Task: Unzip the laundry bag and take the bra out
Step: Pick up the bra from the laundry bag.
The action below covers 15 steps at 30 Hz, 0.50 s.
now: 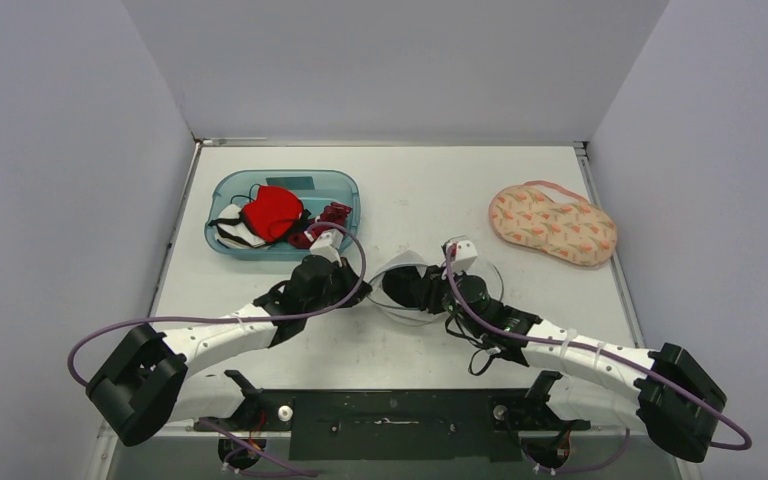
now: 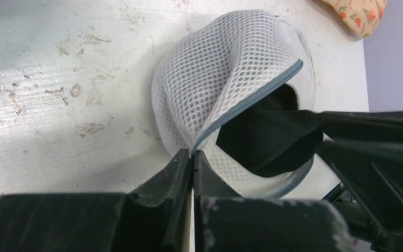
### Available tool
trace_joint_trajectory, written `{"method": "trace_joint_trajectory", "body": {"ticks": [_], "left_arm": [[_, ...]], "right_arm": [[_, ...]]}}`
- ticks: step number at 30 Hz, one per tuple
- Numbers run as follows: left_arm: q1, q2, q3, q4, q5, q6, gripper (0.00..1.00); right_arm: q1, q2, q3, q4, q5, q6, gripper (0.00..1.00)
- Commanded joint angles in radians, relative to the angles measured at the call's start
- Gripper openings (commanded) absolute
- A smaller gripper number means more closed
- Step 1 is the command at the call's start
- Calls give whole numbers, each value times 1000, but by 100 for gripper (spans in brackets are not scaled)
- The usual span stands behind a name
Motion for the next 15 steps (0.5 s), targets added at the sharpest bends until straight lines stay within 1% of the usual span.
{"method": "trace_joint_trajectory", "body": {"ticks": [1, 2, 3, 6, 9, 15], "left_arm": [[-4, 8, 15, 50, 2, -1, 0], [-4, 10, 18, 51, 6, -1, 0], [-6, 12, 20, 52, 6, -1, 0], [-12, 16, 20, 55, 8, 0, 0], [-17, 19, 20, 58, 7, 0, 0], [-23, 23, 19, 65, 9, 0, 0]], "right_arm": [[-11, 5, 23, 27, -85, 0, 50], [-10, 8, 27, 27, -96, 4, 60], [-10, 10, 31, 28, -108, 8, 67], [-10, 22, 49, 24, -141, 7, 76], [-9, 52, 85, 6, -184, -24, 82], [-6, 140, 162, -65, -180, -109, 82]]}}
